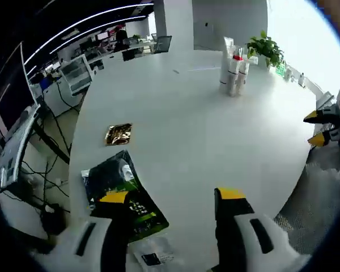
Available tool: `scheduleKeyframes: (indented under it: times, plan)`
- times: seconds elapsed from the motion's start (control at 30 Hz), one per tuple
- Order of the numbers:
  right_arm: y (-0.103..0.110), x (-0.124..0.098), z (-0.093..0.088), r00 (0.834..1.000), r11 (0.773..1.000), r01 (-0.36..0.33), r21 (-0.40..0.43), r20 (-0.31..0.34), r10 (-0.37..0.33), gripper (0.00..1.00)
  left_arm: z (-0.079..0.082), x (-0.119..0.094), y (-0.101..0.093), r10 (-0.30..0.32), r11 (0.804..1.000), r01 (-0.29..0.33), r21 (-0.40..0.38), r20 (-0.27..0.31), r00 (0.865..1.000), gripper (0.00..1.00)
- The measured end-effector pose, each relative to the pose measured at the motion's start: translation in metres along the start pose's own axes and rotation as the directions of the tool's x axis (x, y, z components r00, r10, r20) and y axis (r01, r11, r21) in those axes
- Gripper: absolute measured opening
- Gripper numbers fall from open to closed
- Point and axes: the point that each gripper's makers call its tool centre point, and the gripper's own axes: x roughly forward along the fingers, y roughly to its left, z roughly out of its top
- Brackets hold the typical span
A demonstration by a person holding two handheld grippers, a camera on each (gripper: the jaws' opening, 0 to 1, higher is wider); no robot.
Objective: Arrange the skincare products in the storage area until every visible bottle or jar stands upright without overlapping.
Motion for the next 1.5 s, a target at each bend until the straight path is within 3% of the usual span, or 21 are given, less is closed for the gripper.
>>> scheduleKeyframes:
  times: [0.13, 0.23, 0.33, 0.63, 0.73, 0.87, 1.0, 1.13, 1.23, 1.27, 1.43, 1.5]
  plan:
    - [0.001, 0.001, -0.003, 1.0, 1.0, -0.005, -0.013, -0.011, 0.004, 0.32, -0.004, 0.012, 0.031, 0.049, 0.988, -0.051, -0.146, -0.017, 0.999, 0.81]
    - [0.001, 0.001, -0.003, 1.0, 1.0, -0.006, -0.014, -0.012, 0.006, 0.32, -0.02, 0.022, 0.048, 0.066, 0.964, -0.085, -0.254, -0.083, 0.994, 0.85]
    - [0.001, 0.001, -0.004, 1.0, 1.0, -0.006, -0.013, -0.017, 0.006, 0.32, -0.03, 0.031, 0.059, 0.079, 0.957, -0.108, -0.271, -0.114, 0.99, 0.86]
    - [0.002, 0.002, -0.005, 1.0, 1.0, -0.011, -0.017, -0.025, 0.01, 0.31, -0.046, 0.048, 0.066, 0.084, 0.955, -0.133, -0.265, -0.19, 0.978, 0.79]
    - [0.003, 0.003, -0.006, 1.0, 1.0, -0.012, -0.018, -0.026, 0.011, 0.31, -0.044, 0.05, 0.067, 0.101, 0.964, -0.142, -0.225, -0.186, 0.977, 0.81]
    - [0.007, 0.005, -0.007, 0.999, 0.999, -0.018, -0.049, -0.035, 0.017, 0.29, -0.045, 0.049, 0.066, 0.112, 0.954, -0.159, -0.256, -0.187, 0.976, 0.8]
    - [0.008, 0.005, -0.008, 0.999, 0.998, -0.024, -0.057, -0.041, 0.022, 0.29, -0.042, 0.047, 0.06, 0.112, 0.962, -0.147, -0.23, -0.161, 0.981, 0.71]
    - [0.003, 0.005, -0.009, 0.999, 1.0, -0.019, -0.023, -0.044, 0.018, 0.29, -0.044, 0.048, 0.061, 0.108, 0.96, -0.145, -0.24, -0.161, 0.981, 0.7]
    - [0.006, 0.005, -0.01, 0.999, 0.999, -0.025, -0.029, -0.049, 0.024, 0.29, -0.041, 0.046, 0.056, 0.101, 0.972, -0.131, -0.197, -0.155, 0.983, 0.66]
    - [0.006, 0.005, -0.01, 0.998, 0.999, -0.027, -0.034, -0.051, 0.026, 0.29, -0.038, 0.046, 0.054, 0.09, 0.979, -0.114, -0.167, -0.146, 0.985, 0.6]
    - [0.008, 0.005, -0.011, 0.998, 0.998, -0.032, -0.046, -0.059, 0.029, 0.29, -0.039, 0.046, 0.054, 0.091, 0.977, -0.117, -0.176, -0.149, 0.985, 0.59]
    - [0.008, 0.006, -0.012, 0.998, 0.998, -0.033, -0.048, -0.062, 0.03, 0.29, -0.039, 0.045, 0.055, 0.087, 0.979, -0.112, -0.172, -0.146, 0.985, 0.52]
